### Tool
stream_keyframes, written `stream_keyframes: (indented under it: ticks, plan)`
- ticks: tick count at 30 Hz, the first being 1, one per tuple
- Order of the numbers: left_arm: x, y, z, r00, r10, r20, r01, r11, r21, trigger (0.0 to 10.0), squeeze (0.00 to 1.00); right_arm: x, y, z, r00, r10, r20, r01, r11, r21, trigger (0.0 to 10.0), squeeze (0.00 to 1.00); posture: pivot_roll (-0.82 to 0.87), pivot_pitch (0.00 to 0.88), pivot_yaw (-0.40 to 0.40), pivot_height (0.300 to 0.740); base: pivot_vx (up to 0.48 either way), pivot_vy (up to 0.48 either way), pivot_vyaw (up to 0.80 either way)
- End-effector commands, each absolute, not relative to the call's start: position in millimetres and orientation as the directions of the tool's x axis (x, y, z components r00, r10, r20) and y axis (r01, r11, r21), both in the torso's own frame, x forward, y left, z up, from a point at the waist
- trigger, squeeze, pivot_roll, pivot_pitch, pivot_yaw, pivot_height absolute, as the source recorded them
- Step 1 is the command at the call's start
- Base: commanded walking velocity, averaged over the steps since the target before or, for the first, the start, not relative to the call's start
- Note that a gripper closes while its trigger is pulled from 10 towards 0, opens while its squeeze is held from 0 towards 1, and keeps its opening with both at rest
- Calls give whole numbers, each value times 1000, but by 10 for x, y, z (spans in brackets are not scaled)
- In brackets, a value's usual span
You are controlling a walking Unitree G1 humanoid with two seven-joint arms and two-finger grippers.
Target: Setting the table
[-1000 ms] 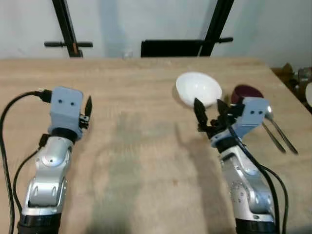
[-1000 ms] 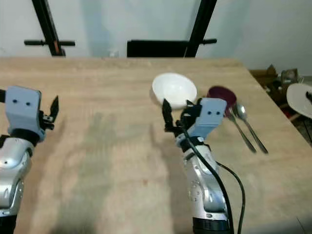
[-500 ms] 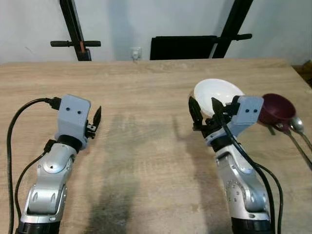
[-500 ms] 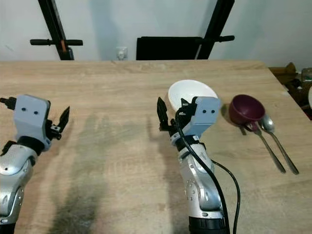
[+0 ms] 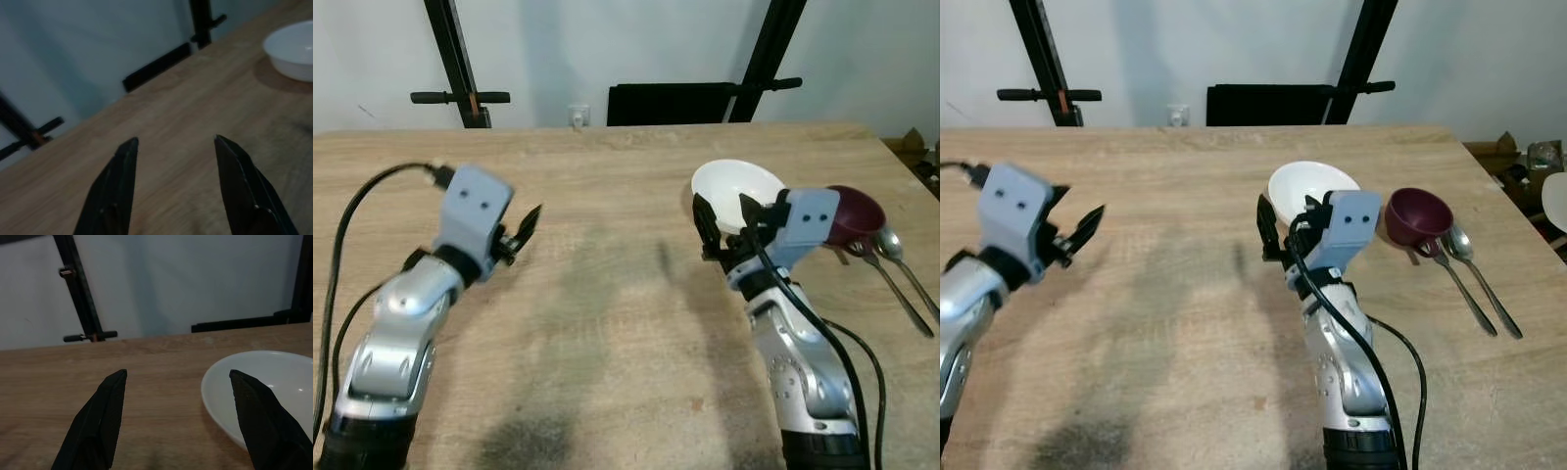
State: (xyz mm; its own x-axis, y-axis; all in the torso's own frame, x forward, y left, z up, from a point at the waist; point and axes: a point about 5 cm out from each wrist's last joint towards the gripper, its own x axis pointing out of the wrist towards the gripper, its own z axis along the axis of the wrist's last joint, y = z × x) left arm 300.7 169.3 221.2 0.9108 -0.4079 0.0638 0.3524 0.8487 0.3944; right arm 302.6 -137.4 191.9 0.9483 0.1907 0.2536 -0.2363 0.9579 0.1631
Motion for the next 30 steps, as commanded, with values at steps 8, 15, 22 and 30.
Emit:
stream_keyframes:
  ticks: [8,15,22,30]
  plan:
    - [3243,1291,2222,860,-506,64,454,816,358,10000,0,3462,-1273,2015,941,255,224,-265,964,12,10000,0,-35,60,-9,740,0,0,0]
    - [3225,1266,2301,848,-523,82,465,810,359,10000,0,3850,-1179,2116,953,258,160,-240,963,-127,10000,0,-4,62,-17,740,0,0,0]
    - [3014,1560,2330,884,-459,90,402,844,356,10000,0,4104,-1218,1976,973,201,-117,-227,933,-279,10000,0,45,66,-39,740,0,0,0]
    - [2663,2018,2476,916,-393,75,331,850,409,10000,0,4159,-1443,2076,993,108,-40,-115,946,-302,10000,0,105,106,-65,740,0,0,0]
